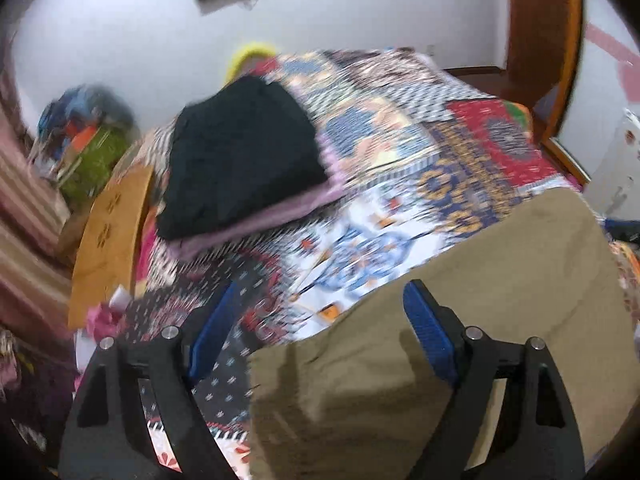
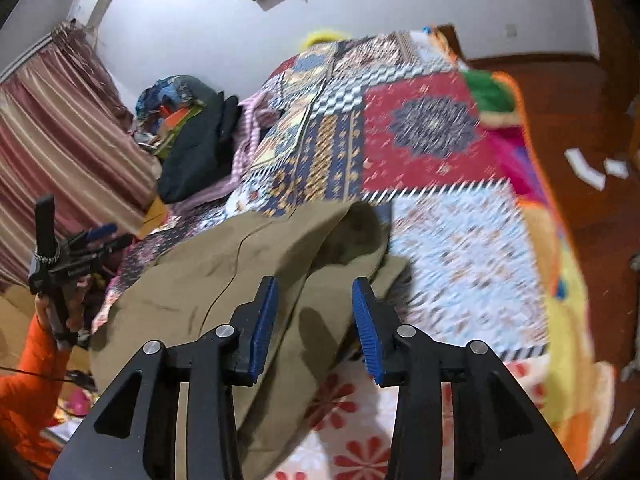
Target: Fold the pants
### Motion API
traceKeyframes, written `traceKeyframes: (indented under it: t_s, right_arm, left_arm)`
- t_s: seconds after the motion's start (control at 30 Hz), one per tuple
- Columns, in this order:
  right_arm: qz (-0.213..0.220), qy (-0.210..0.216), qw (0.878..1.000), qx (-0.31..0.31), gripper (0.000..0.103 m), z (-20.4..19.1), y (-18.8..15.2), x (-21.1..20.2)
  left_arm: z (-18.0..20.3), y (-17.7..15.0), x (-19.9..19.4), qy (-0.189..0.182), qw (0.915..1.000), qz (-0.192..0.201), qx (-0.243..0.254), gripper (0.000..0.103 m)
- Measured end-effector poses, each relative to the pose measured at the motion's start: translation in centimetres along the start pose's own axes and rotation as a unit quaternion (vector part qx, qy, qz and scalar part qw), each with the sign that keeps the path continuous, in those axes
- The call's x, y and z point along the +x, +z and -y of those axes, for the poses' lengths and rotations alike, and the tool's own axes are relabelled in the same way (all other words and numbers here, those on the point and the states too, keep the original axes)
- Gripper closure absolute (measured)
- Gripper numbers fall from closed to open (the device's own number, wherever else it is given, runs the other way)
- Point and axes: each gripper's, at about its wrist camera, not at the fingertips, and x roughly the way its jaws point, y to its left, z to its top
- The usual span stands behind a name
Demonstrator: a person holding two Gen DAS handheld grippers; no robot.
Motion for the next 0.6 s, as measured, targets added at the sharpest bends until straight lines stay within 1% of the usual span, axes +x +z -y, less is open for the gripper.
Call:
traceKeyframes:
  t_s: [0.07,0.1,0.2,0.23,0.33,0.4,0.47,0.5,0.53,0.57,0.6]
  right_arm:
    - [-0.005,-0.015,1.000,-0.002,0.067,0.2,-0.7,0.6]
    - [-0.008,-0.014,1.000,-0.001,0.067,0.1,-1.0,0.7]
    - [-0.021,0.016,1.000,0.014,0.066,0.4,-1.8,1.0]
    - [-0.028,0.027,0.999,0.011,0.064,0.3,-2.1,1.0]
    - [-0.039,0.035,0.999,-0.009,0.064,-0.6,-3.1,1.2]
    - [-0.048,0.042,0.998,-0.007,0.064,-0.6,-3.6,1.6]
    - [-0.031,0.043,0.999,0.003,0.064,0.0,-3.7,1.4]
    - [-0.024,0.041,0.999,0.009,0.065,0.2,-3.7,1.3]
    - [-0.016,0.042,0.999,0.014,0.073,0.5,-3.7,1.1]
    - [-0.003,0.043,0.999,0.017,0.088,0.7,-3.6,0.7]
    - [0.005,0.042,0.999,0.014,0.093,0.7,-3.5,0.4]
  left_arm:
    - [1.9,0.6,-0.2,-0.019,0.9997,0.004,0.017,0.018]
    - [3.0,0.7,-0.1,-0.031,0.9992,0.002,0.026,0.018]
    - [5.7,0.4,1.0,-0.060,0.9970,-0.018,0.045,0.018]
    - [6.4,0.1,1.5,-0.063,0.9963,-0.028,0.052,0.018]
    - [7.8,-0.7,3.0,-0.062,0.9945,-0.053,0.066,0.018]
    - [8.0,-1.3,3.9,-0.063,0.9937,-0.068,0.064,0.018]
    - [8.0,-1.7,4.7,-0.066,0.9928,-0.081,0.059,0.018]
    - [8.0,-2.0,5.2,-0.070,0.9922,-0.089,0.053,0.018]
    - [8.0,-2.2,5.3,-0.072,0.9920,-0.091,0.050,0.018]
    - [7.9,-2.5,5.4,-0.074,0.9920,-0.093,0.043,0.018]
    - [7.8,-2.6,5.5,-0.077,0.9919,-0.094,0.035,0.017]
